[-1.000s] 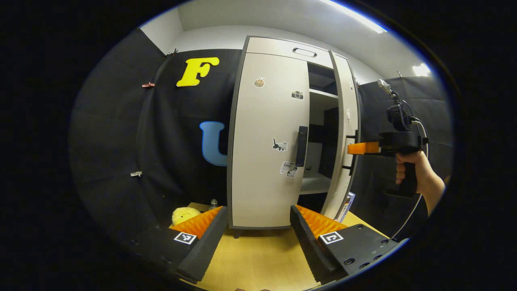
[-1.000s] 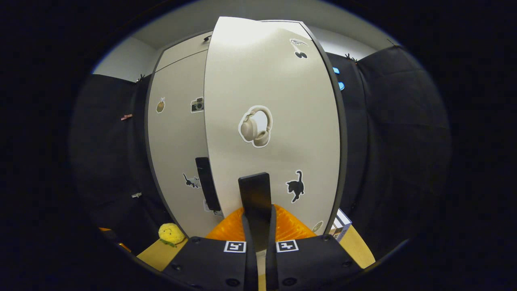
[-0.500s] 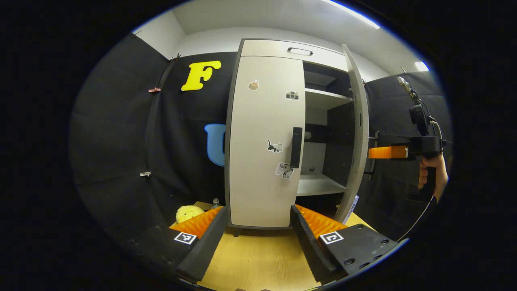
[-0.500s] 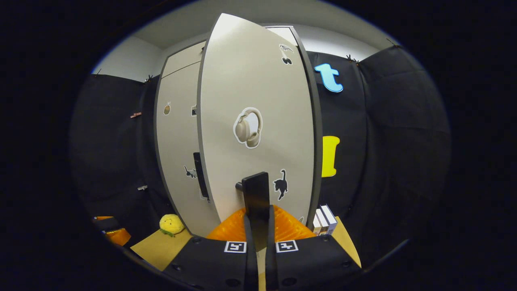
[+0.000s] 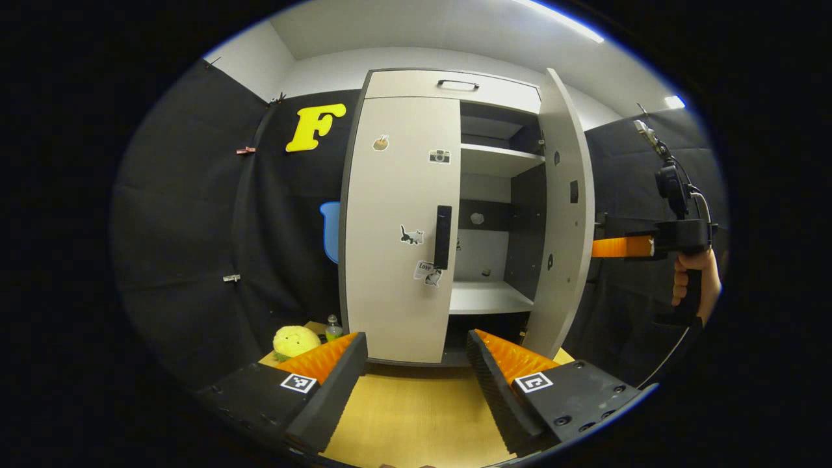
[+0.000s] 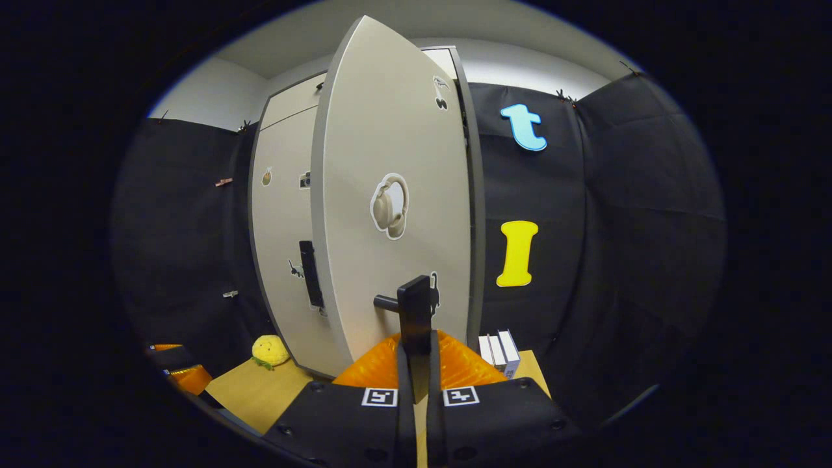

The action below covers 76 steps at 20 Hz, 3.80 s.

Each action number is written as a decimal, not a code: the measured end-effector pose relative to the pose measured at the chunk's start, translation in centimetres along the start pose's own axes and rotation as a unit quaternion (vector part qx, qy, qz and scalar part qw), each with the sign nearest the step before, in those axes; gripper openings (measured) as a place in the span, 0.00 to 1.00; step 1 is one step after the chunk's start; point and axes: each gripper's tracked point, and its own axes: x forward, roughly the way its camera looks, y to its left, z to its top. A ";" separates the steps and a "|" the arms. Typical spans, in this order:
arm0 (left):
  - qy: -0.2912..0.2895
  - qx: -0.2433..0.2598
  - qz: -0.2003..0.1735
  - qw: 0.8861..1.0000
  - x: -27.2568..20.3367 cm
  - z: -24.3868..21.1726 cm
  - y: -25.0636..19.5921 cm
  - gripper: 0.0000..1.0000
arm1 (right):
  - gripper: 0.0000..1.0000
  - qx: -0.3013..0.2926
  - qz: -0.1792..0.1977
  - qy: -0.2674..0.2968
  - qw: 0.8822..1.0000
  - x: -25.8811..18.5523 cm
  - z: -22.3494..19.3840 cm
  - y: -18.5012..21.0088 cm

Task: Open the right door of the double-door shoe cabinet with the right hand, and open the left door with the left hand.

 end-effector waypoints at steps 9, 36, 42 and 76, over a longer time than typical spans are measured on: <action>-0.011 0.000 -0.015 1.000 0.9 0.9 -4.0 0.96 | 0.06 0.027 -0.019 -0.002 0.999 -1.3 0.4 -4.0; -0.041 0.010 -0.130 0.991 9.9 3.5 6.8 0.95 | 0.72 0.039 -0.087 0.003 0.995 -2.3 -8.0 12.0; -0.028 0.009 -0.143 0.989 12.7 4.2 5.9 0.95 | 0.98 0.009 -0.131 -0.028 0.991 -3.0 -8.2 10.8; 0.000 0.033 -0.043 0.999 30.7 9.5 -3.6 0.29 | 0.98 0.018 0.022 0.041 0.999 0.3 -14.9 8.3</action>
